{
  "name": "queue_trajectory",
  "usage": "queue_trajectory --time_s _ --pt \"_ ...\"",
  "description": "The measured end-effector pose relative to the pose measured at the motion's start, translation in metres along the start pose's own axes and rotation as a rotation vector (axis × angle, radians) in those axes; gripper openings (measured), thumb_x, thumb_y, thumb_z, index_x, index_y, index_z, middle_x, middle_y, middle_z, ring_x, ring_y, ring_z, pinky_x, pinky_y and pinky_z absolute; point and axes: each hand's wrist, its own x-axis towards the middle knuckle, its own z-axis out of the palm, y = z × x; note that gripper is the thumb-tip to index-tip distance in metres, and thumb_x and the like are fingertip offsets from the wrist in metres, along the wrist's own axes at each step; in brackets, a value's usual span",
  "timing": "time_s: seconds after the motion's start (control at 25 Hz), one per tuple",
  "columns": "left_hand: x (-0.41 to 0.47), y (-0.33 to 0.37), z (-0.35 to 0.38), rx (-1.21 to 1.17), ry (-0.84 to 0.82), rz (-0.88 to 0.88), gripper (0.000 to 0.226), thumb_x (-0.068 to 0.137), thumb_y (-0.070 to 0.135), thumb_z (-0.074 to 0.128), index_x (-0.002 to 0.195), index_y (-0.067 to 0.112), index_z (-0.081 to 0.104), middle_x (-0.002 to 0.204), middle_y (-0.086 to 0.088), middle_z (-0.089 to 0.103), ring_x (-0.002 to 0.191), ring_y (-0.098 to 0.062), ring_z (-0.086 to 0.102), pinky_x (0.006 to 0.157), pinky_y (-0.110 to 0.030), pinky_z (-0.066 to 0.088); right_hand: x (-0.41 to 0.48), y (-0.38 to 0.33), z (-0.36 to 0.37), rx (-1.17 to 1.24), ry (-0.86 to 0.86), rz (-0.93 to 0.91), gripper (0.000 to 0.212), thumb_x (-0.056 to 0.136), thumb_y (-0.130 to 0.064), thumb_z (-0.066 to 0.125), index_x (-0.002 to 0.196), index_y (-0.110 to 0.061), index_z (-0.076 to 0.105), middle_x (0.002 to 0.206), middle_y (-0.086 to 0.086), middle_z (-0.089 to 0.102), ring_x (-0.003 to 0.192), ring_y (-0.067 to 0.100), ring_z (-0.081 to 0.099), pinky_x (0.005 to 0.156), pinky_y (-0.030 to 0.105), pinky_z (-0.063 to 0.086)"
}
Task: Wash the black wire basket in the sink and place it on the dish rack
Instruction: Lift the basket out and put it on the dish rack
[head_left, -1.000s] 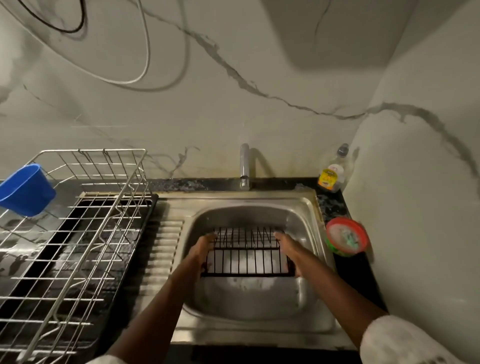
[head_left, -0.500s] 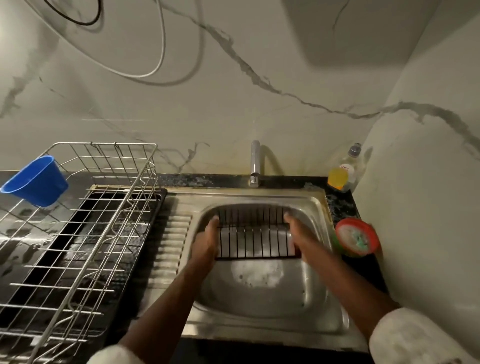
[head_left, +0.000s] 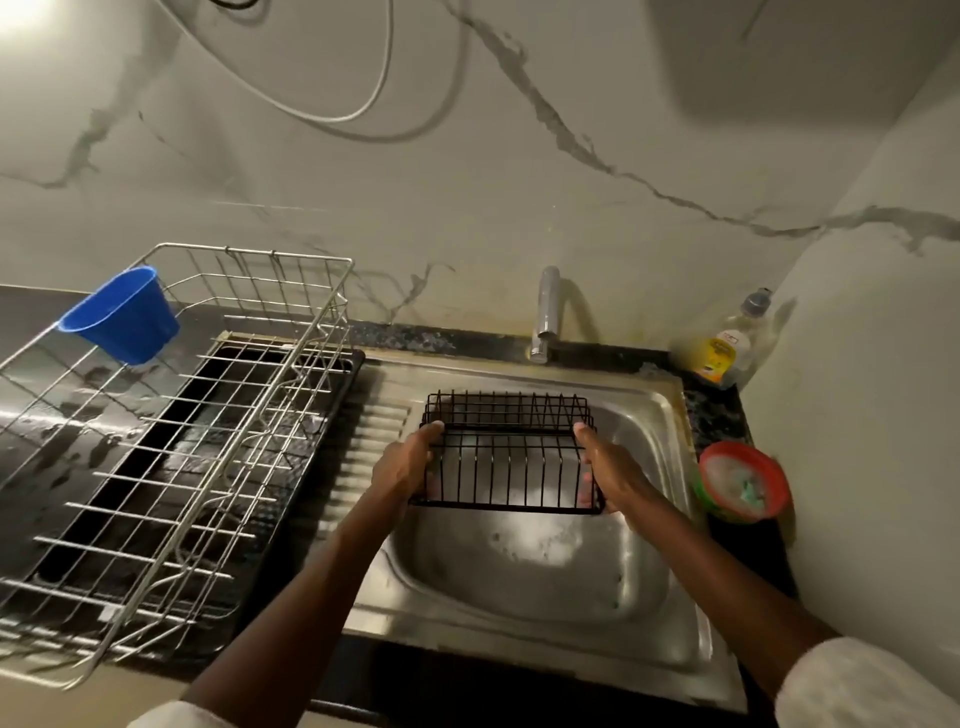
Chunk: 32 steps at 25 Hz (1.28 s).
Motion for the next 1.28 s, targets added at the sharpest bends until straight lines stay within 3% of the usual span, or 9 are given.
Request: queue_trajectory --time_s 0.08,0.2,0.36,0.48,0.64,0.84,0.96,1.16,1.28 --pt "-0.024 0.004 -0.013 -0.015 0.009 -0.028 0.067 0.065 0.065 0.074 0.107 0.013 0.078 0.076 0.002 0.069 0.067 -0.019 0.061 0.074 -0.034 0.048 -0.007 -0.003 0.004 0.034 -0.005 -0.093 0.064 0.096 -0.067 0.045 0.124 -0.013 0.063 0.097 0.012 0.067 0.074 0.024 0.071 0.073 0.044 0.060" --pt "-0.065 0.011 -0.032 0.022 0.052 0.026 0.041 0.087 0.046 0.071 0.109 0.010 0.072 0.091 -0.006 0.070 0.080 -0.021 0.065 0.070 -0.032 0.049 -0.015 -0.014 0.010 0.051 -0.036 -0.276 0.046 0.101 -0.054 0.047 0.122 -0.017 0.064 0.114 0.011 0.068 0.088 0.028 0.070 0.070 0.035 0.054" --pt "-0.125 0.019 -0.048 0.045 0.044 0.011 0.030 0.085 0.031 0.080 0.103 0.008 0.073 0.081 -0.007 0.073 0.074 -0.023 0.074 0.069 -0.037 0.063 -0.018 -0.049 0.009 0.089 -0.080 -0.473 0.030 0.102 -0.040 0.053 0.108 -0.017 0.071 0.115 0.022 0.068 0.092 0.031 0.068 0.075 0.041 0.054" --pt "-0.161 0.027 -0.058 -0.006 0.036 0.049 0.036 0.081 0.034 0.086 0.099 0.007 0.072 0.069 0.000 0.071 0.069 -0.018 0.072 0.075 -0.041 0.066 -0.028 -0.090 0.011 0.149 -0.077 -0.524 0.025 0.101 -0.032 0.055 0.093 -0.018 0.075 0.110 0.022 0.071 0.090 0.033 0.067 0.067 0.035 0.056" --pt "-0.194 0.045 -0.080 -0.072 0.043 0.119 0.072 0.072 0.048 0.091 0.120 0.006 0.059 0.109 -0.014 0.068 0.092 -0.028 0.073 0.066 -0.034 0.065 -0.053 -0.142 0.019 0.206 -0.076 -0.559 0.021 0.103 -0.018 0.053 0.093 -0.010 0.069 0.087 0.005 0.076 0.070 0.023 0.066 0.061 0.030 0.054" --pt "-0.219 0.060 -0.122 -0.135 0.073 0.210 0.099 0.049 0.065 0.093 0.123 0.008 0.060 0.111 -0.017 0.073 0.087 -0.030 0.076 0.065 -0.036 0.064 -0.077 -0.190 0.048 0.130 -0.103 -0.669 0.030 0.096 -0.036 0.059 0.092 -0.012 0.076 0.105 0.014 0.074 0.089 0.035 0.069 0.085 0.051 0.054" --pt "-0.230 0.064 -0.152 -0.178 0.080 0.253 0.077 0.066 0.056 0.090 0.118 0.014 0.052 0.108 -0.016 0.073 0.091 -0.031 0.076 0.072 -0.041 0.066 -0.084 -0.218 0.071 0.080 -0.130 -0.724 0.048 0.076 -0.055 0.065 0.098 -0.015 0.079 0.104 0.009 0.077 0.097 0.039 0.071 0.091 0.061 0.054" --pt "-0.236 0.066 -0.197 -0.187 0.174 0.268 0.100 0.059 0.061 0.090 0.136 0.010 0.051 0.117 -0.019 0.066 0.091 -0.034 0.074 0.065 -0.037 0.064 -0.095 -0.261 0.121 -0.023 -0.173 -0.803 0.044 0.079 -0.061 0.058 0.099 -0.028 0.080 0.099 -0.001 0.078 0.099 0.027 0.072 0.096 0.057 0.053" --pt "-0.236 0.071 -0.222 -0.232 0.243 0.264 0.092 0.068 0.057 0.088 0.134 0.006 0.052 0.113 -0.018 0.068 0.091 -0.033 0.074 0.061 -0.032 0.062 -0.091 -0.289 0.161 -0.093 -0.212 -0.850 0.043 0.079 -0.063 0.054 0.098 -0.034 0.079 0.099 -0.007 0.078 0.099 0.020 0.072 0.098 0.052 0.053"
